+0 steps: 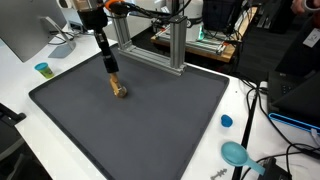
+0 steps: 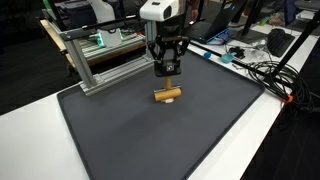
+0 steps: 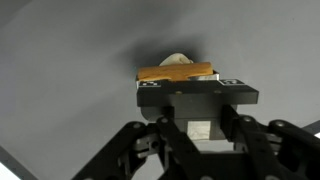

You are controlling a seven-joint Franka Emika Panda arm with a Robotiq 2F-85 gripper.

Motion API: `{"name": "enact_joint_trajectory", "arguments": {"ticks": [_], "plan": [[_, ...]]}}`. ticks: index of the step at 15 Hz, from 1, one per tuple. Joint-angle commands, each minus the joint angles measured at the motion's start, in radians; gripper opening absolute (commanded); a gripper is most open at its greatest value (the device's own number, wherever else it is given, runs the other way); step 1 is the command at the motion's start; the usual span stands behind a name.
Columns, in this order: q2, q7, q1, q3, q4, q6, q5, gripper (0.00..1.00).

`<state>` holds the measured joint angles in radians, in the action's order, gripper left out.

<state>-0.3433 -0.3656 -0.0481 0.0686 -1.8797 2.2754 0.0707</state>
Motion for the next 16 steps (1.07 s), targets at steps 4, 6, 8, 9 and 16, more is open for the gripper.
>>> {"name": "enact_joint_trajectory", "arguments": {"ticks": [4,6,8,9,16], "plan": [[-0.058,-0.024,0.014,0.016,0.026,-0.075,-0.007,0.22],[-0.061,-0.014,0.012,0.012,0.032,-0.106,-0.002,0.22],[-0.065,-0.009,0.012,0.01,0.043,-0.138,-0.002,0.22],[-0.067,-0.01,0.012,0.01,0.047,-0.139,0.0,0.22],[-0.062,-0.038,0.019,0.013,0.051,0.004,0.007,0.22]]}}
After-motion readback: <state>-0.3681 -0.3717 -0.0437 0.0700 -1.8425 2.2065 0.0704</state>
